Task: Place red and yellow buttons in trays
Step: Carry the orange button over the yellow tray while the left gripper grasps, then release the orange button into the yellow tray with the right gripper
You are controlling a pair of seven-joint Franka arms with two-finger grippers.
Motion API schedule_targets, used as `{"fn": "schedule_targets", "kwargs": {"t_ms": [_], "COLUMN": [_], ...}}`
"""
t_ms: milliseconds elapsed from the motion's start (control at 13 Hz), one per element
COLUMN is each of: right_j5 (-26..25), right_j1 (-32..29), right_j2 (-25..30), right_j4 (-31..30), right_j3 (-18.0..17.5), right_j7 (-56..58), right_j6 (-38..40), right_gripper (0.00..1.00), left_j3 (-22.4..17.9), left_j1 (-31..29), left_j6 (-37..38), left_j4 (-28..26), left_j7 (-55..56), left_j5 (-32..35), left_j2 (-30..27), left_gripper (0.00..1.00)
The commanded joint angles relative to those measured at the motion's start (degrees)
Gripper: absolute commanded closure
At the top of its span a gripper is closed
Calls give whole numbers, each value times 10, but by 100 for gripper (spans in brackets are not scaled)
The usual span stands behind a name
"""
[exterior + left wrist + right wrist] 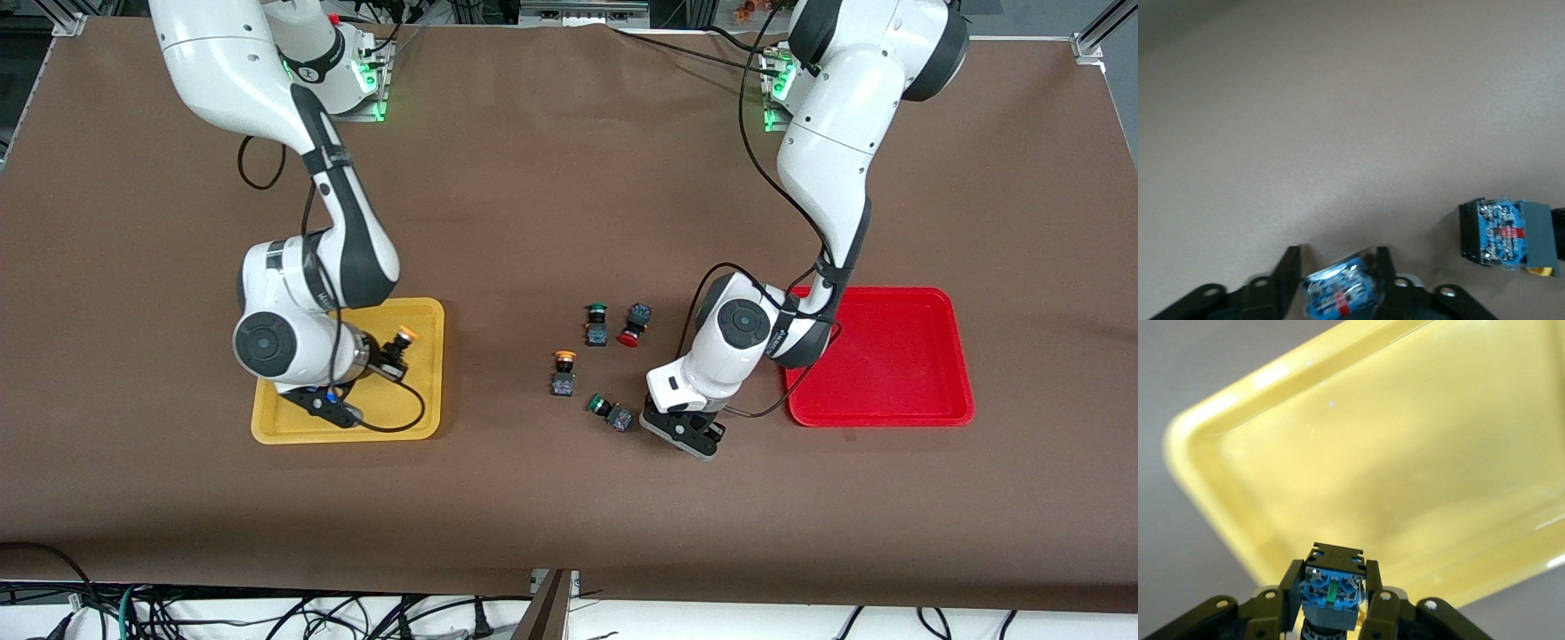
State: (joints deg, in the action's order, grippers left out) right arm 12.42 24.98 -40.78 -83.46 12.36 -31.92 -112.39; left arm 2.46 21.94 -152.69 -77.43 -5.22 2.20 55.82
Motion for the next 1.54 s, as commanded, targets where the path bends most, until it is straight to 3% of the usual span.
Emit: {"fn": "schedule_targets", "kwargs": {"t_ms": [0, 154, 231, 385, 538, 692, 923, 1077, 1231, 1385, 1462], "right_j5": [0, 1, 6, 12, 69, 106, 103, 100, 71, 56, 55], "right_j1": [-9, -15, -14, -9, 0, 2, 43, 101, 137, 149, 154], "right_j2": [7, 9, 10, 13, 3, -17, -46, -76, -107, -130, -135], "right_j4": [-58, -53, -42, -12, 28, 59, 80, 81, 91, 117, 121], "right_j3": [13, 13, 11, 8, -5, -31, -67, -64, -61, -61, -61], "right_j7": [71, 67, 63, 25, -42, -101, -185, -221, -270, -297, -303], "right_j6": [-47, -41, -40, -14, 0, -17, -122, -199, -271, -285, -287], "right_gripper": [55, 25, 19, 18, 18, 18, 14, 14, 14, 14, 14], "left_j3": [5, 5, 5, 4, 4, 4, -4, -11, -10, -11, -11], "left_j1": [-1, -5, -5, -15, -45, -91, -149, -173, -175, -176, -177], "left_j6": [10, 18, 18, 40, 145, 257, 415, 441, 399, 369, 369], "left_j4": [3, 3, 3, -3, -3, -3, -4, -18, -63, -77, -76], "left_j7": [-13, -13, -13, -15, -27, -108, -258, -297, -291, -291, -292], "left_j5": [8, 8, 4, 4, 9, 10, 14, 46, 54, 54, 54], "left_j2": [-13, -23, -24, -50, -95, -129, -152, -151, -145, -148, -149], "left_gripper": [100, 100, 100, 100, 100, 100, 100, 100, 98, 75, 56]}}
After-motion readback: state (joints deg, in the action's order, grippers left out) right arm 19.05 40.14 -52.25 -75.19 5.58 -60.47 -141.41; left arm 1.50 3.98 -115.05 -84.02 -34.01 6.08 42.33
